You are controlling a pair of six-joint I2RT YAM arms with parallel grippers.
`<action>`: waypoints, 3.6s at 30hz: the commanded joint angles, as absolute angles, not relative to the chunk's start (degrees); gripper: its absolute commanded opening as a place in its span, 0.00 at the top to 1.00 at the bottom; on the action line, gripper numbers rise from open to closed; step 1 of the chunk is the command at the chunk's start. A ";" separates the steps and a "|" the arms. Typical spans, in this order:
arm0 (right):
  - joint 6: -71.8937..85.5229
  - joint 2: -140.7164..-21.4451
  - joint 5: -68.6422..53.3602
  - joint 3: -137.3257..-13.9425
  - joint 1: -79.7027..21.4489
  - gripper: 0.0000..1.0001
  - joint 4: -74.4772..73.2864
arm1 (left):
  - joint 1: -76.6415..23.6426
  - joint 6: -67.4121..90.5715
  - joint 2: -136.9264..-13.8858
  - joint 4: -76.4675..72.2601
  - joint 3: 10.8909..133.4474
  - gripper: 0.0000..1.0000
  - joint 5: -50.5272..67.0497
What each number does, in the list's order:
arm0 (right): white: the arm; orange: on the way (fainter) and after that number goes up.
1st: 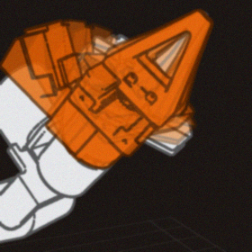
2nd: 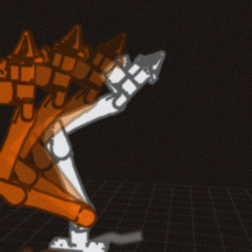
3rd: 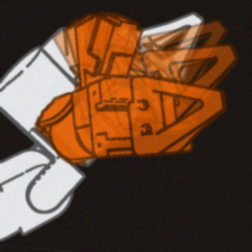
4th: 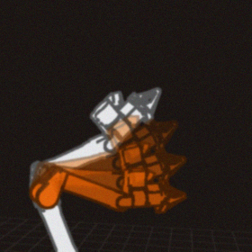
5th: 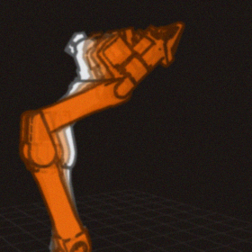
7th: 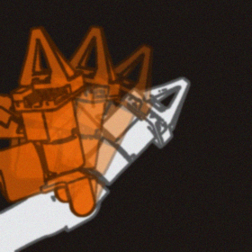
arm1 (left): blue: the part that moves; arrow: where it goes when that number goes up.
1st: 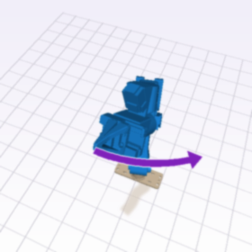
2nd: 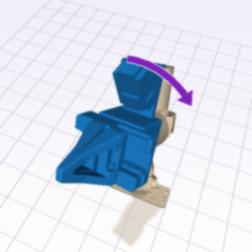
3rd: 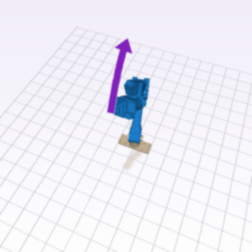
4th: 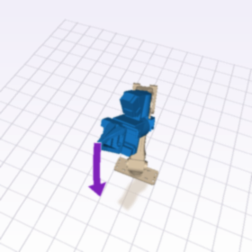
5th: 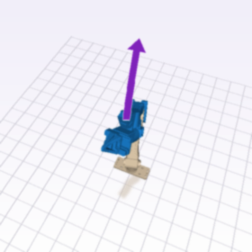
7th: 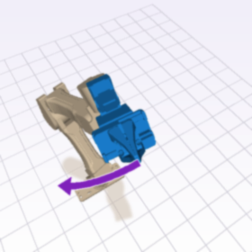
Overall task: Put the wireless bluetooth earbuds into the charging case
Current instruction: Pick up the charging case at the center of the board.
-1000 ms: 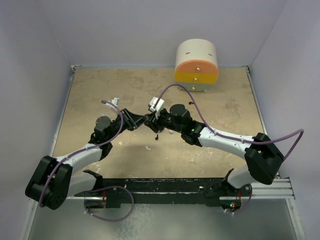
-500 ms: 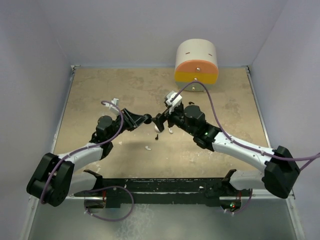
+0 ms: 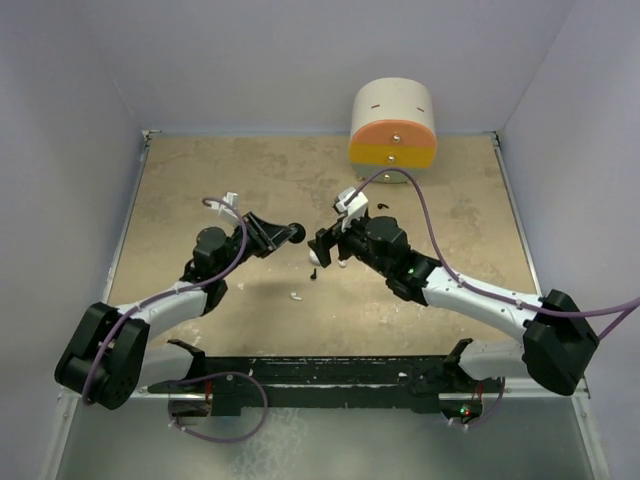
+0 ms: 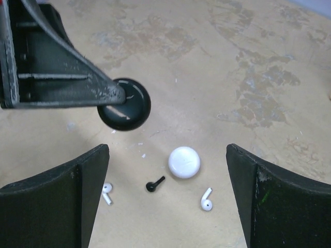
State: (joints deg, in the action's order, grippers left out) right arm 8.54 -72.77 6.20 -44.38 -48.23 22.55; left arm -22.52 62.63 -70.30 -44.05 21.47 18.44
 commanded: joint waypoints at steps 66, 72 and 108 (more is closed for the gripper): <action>1.76 -79.50 -5.01 -49.35 -48.07 0.73 24.70 | -26.72 60.21 -68.62 -38.35 27.50 0.55 20.23; 1.71 -79.28 -5.19 -49.13 -48.08 0.74 24.83 | -26.72 60.12 -68.58 -38.17 27.45 0.64 20.04; 13.48 -69.23 13.08 -48.04 -47.82 0.00 15.34 | -26.72 60.00 -68.28 -36.74 28.64 1.00 18.33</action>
State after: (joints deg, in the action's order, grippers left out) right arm 10.81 -67.70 10.90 -47.00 -47.92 15.90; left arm -26.65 60.69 -69.82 -34.50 26.04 19.00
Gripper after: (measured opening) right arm 0.995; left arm 0.235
